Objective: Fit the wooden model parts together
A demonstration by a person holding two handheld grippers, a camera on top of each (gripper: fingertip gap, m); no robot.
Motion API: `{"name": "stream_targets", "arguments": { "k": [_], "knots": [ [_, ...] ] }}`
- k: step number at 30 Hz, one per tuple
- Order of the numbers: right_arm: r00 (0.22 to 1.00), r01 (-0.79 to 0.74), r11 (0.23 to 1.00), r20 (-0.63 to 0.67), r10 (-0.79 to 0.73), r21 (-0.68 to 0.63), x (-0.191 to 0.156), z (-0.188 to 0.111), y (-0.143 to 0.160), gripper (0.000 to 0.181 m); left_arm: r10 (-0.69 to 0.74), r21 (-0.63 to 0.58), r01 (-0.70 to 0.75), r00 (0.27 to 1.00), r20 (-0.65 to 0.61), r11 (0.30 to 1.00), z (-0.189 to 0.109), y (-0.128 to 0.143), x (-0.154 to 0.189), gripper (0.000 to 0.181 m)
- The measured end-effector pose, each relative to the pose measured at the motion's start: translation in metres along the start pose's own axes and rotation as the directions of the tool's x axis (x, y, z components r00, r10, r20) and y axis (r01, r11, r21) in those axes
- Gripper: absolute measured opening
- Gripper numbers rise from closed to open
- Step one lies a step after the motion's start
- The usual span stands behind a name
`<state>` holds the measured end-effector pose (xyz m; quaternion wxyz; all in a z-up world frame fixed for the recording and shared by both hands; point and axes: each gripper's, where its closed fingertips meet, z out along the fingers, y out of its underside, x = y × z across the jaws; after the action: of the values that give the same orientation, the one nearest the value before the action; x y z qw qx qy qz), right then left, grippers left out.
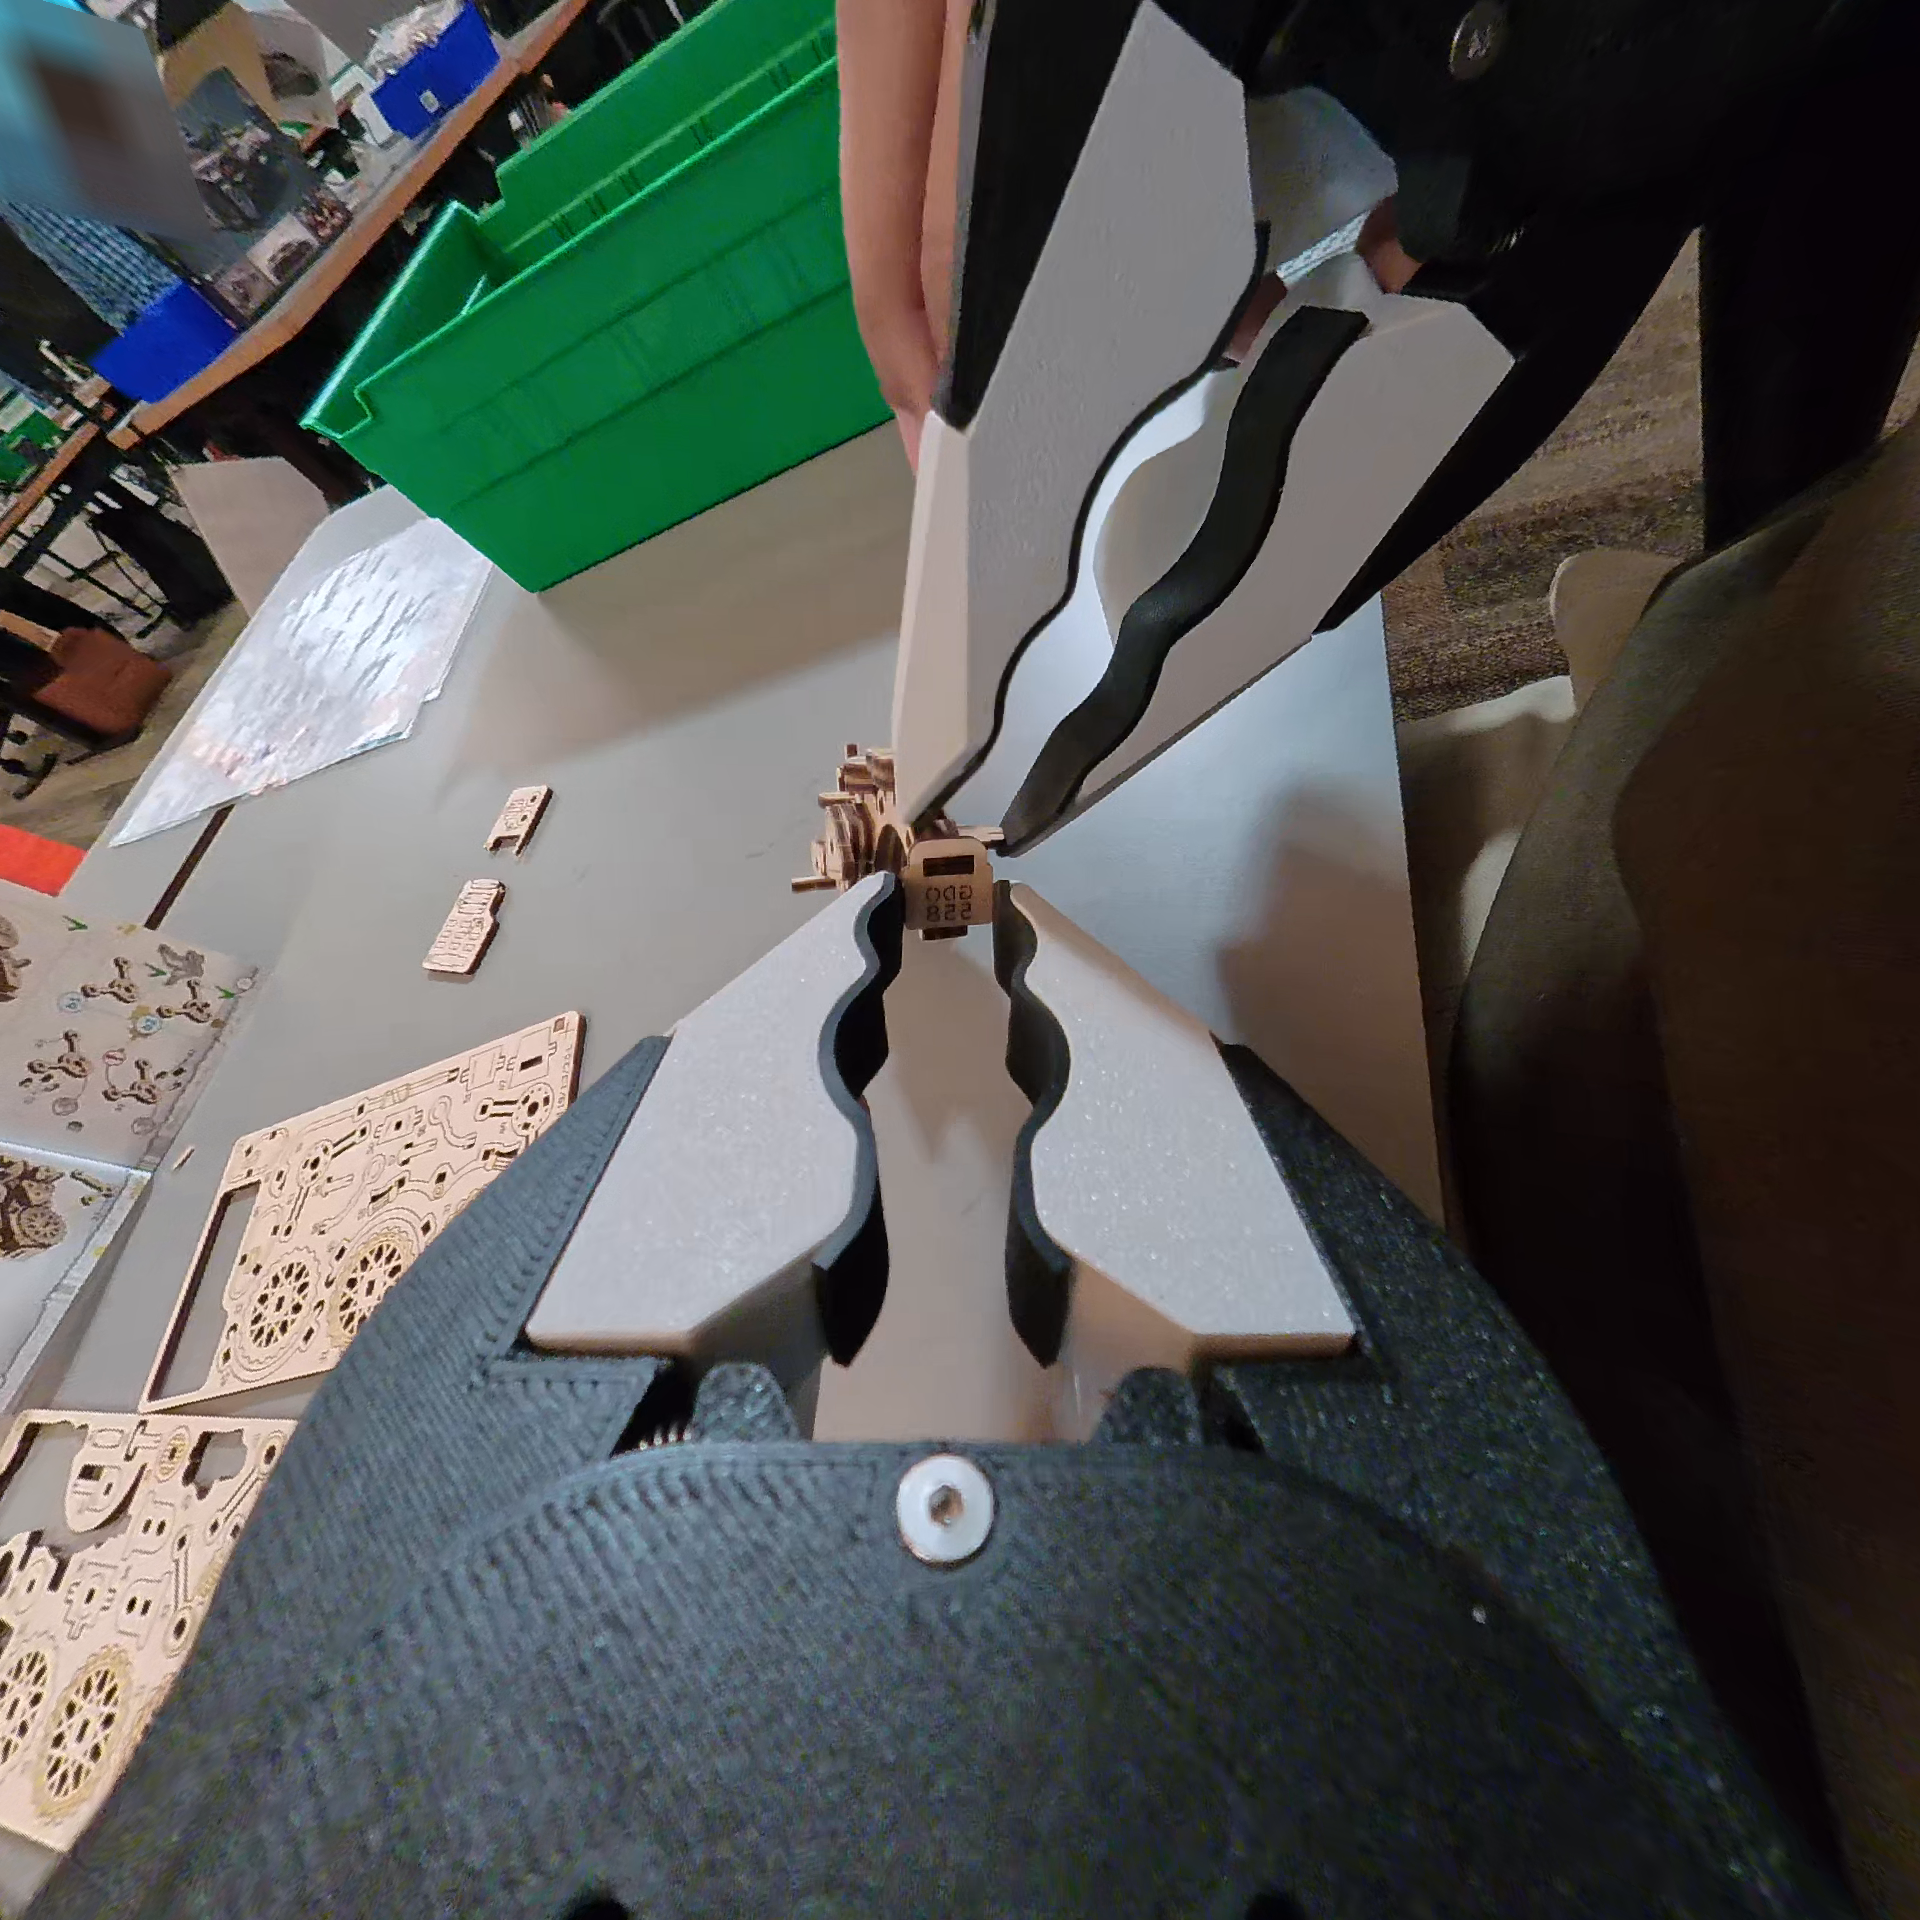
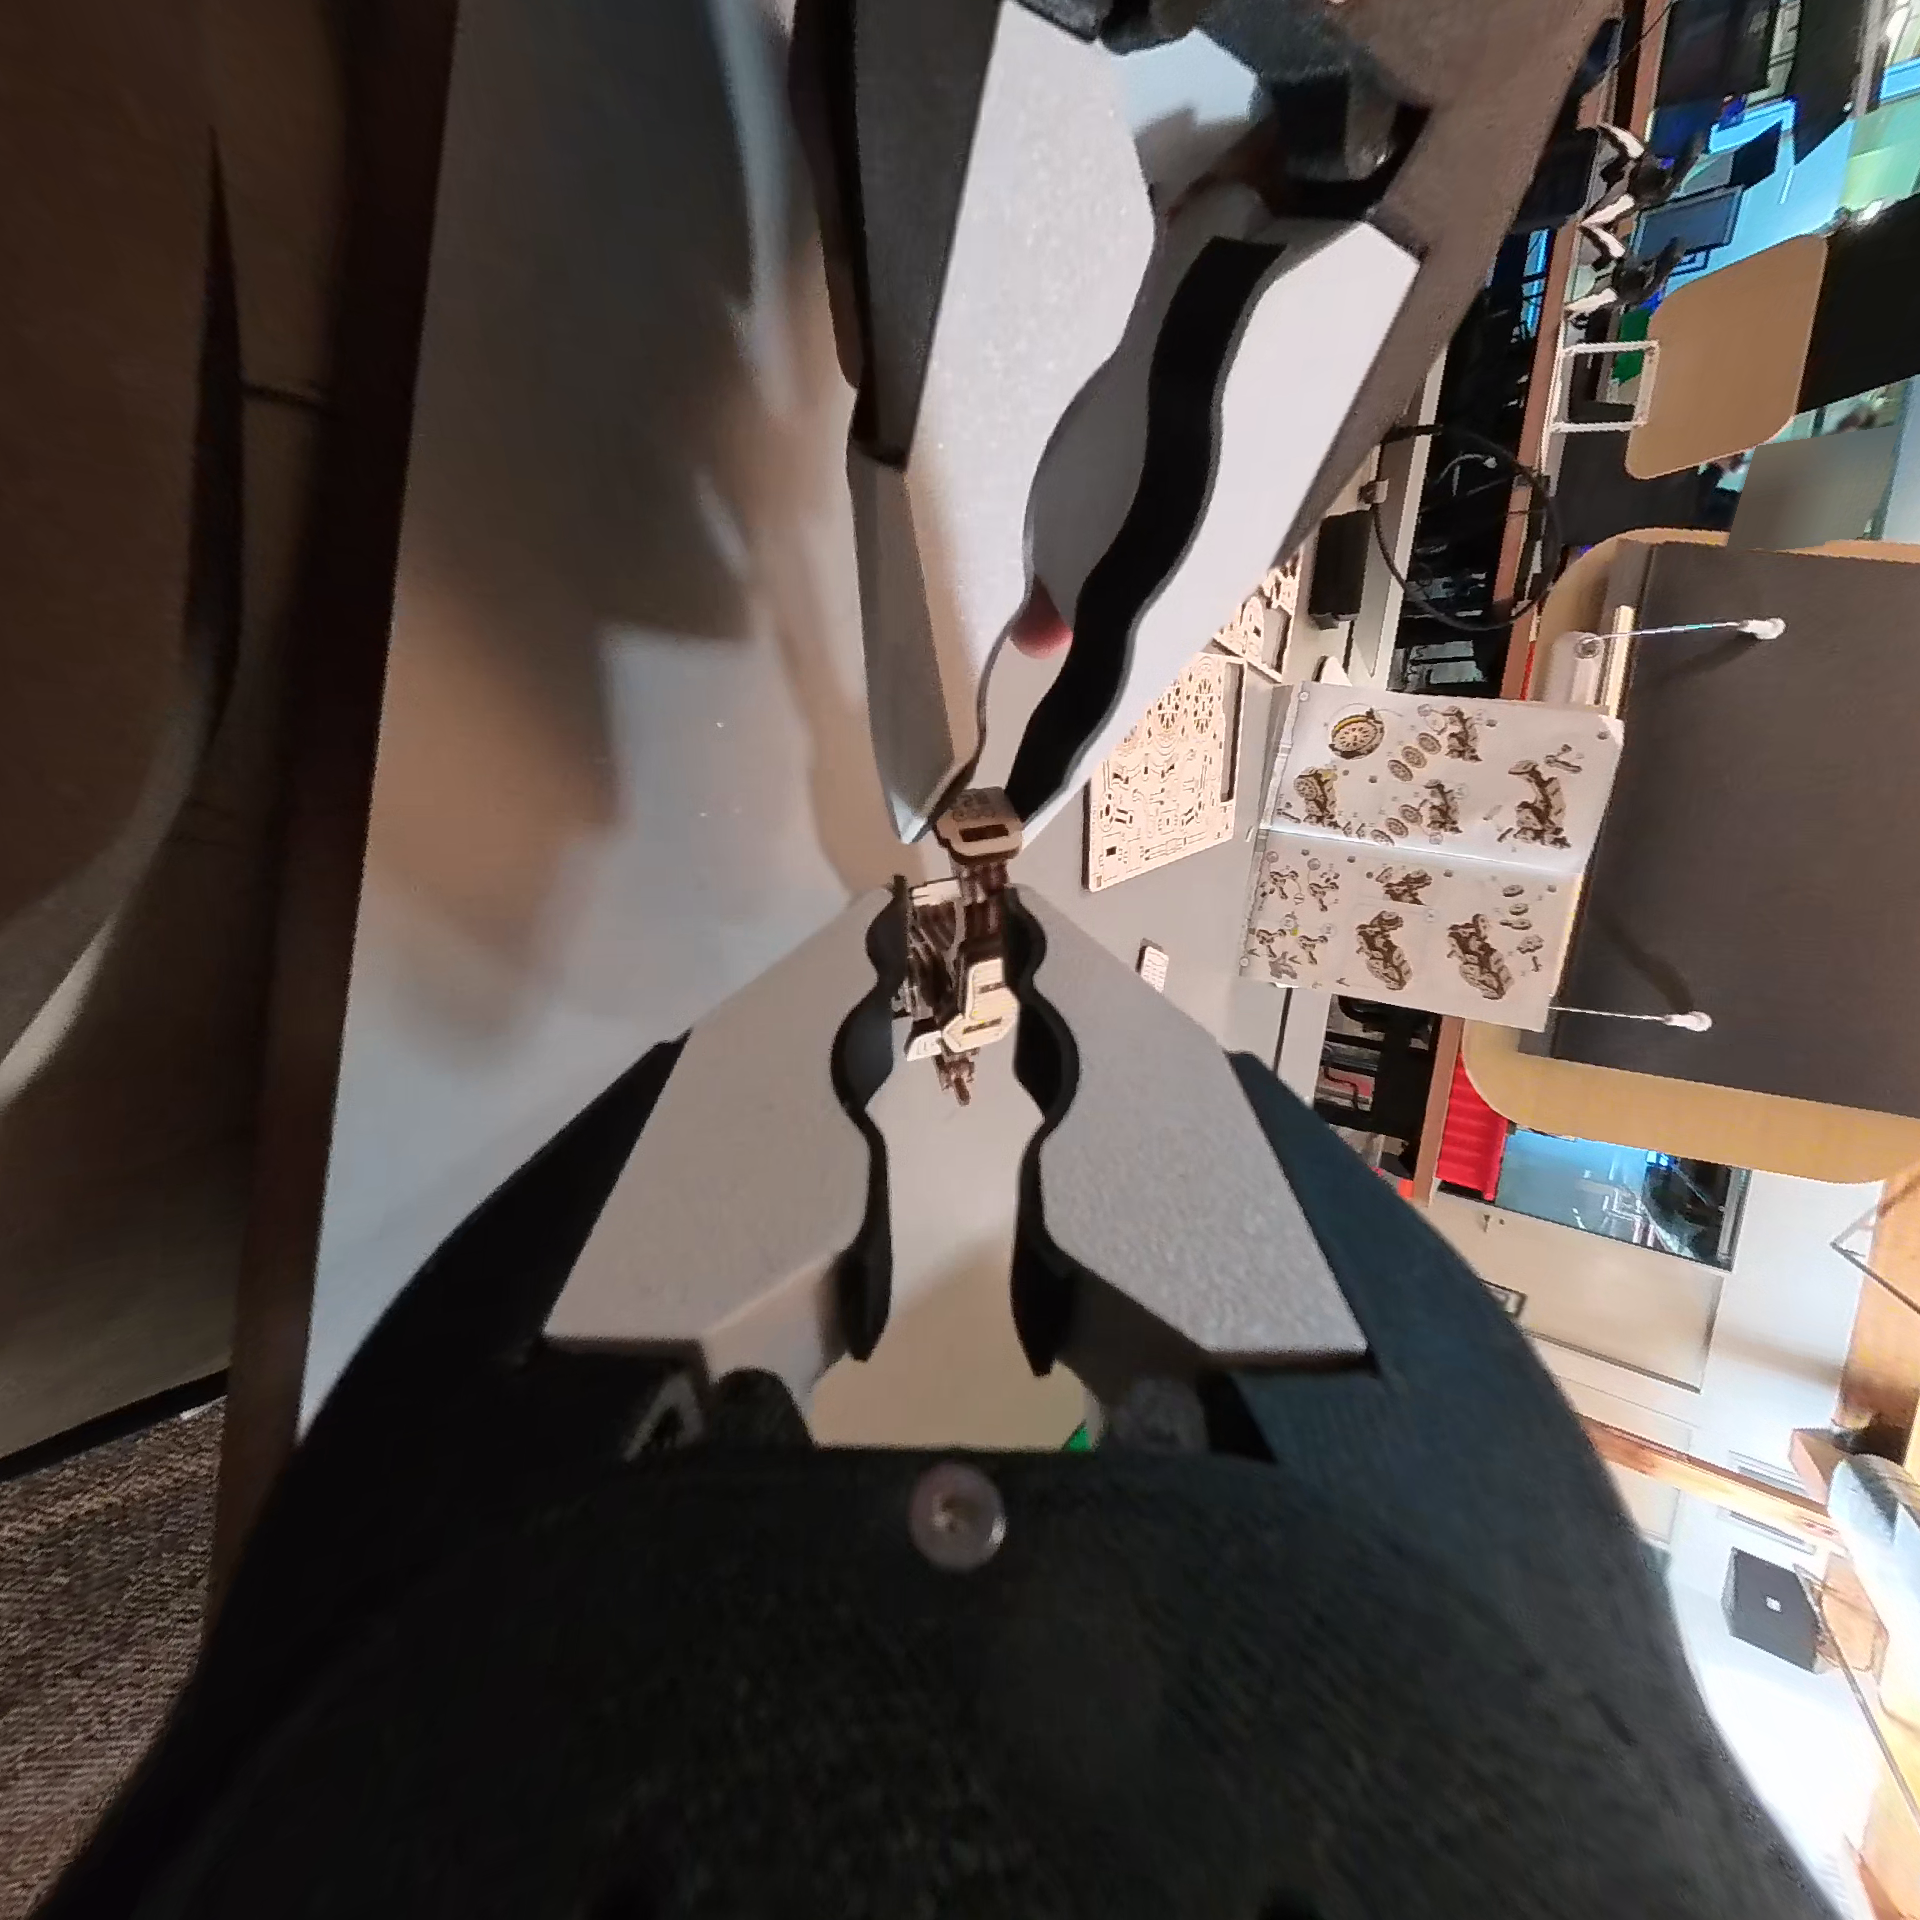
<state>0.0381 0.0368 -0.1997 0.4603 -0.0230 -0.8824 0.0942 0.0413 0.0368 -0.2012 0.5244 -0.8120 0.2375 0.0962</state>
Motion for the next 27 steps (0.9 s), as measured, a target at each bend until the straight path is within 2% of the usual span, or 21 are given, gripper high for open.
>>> {"name": "stream_targets", "arguments": {
  "k": [10, 15, 27],
  "knots": [
    [1.000, 0.015, 1.000, 0.000, -0.015, -0.010, -0.0003, 0.0007, 0.0006, 0.011, 0.007, -0.005, -0.007, 1.000, 0.010, 1.000, 0.0004, 0.0007, -0.0012, 0.014],
    [0.999, 0.032, 0.999, -0.027, -0.033, -0.016, 0.0034, 0.0014, 0.0007, 0.024, 0.025, -0.007, -0.025, 1.000, 0.008, 1.000, 0.0006, 0.0002, 0.0009, 0.014],
    [0.999, 0.046, 0.999, -0.006, -0.046, -0.021, -0.0011, 0.0038, 0.0013, 0.017, 0.045, -0.009, -0.045, 0.999, 0.011, 0.999, 0.0010, -0.0012, 0.0027, 0.014]
  ]
}}
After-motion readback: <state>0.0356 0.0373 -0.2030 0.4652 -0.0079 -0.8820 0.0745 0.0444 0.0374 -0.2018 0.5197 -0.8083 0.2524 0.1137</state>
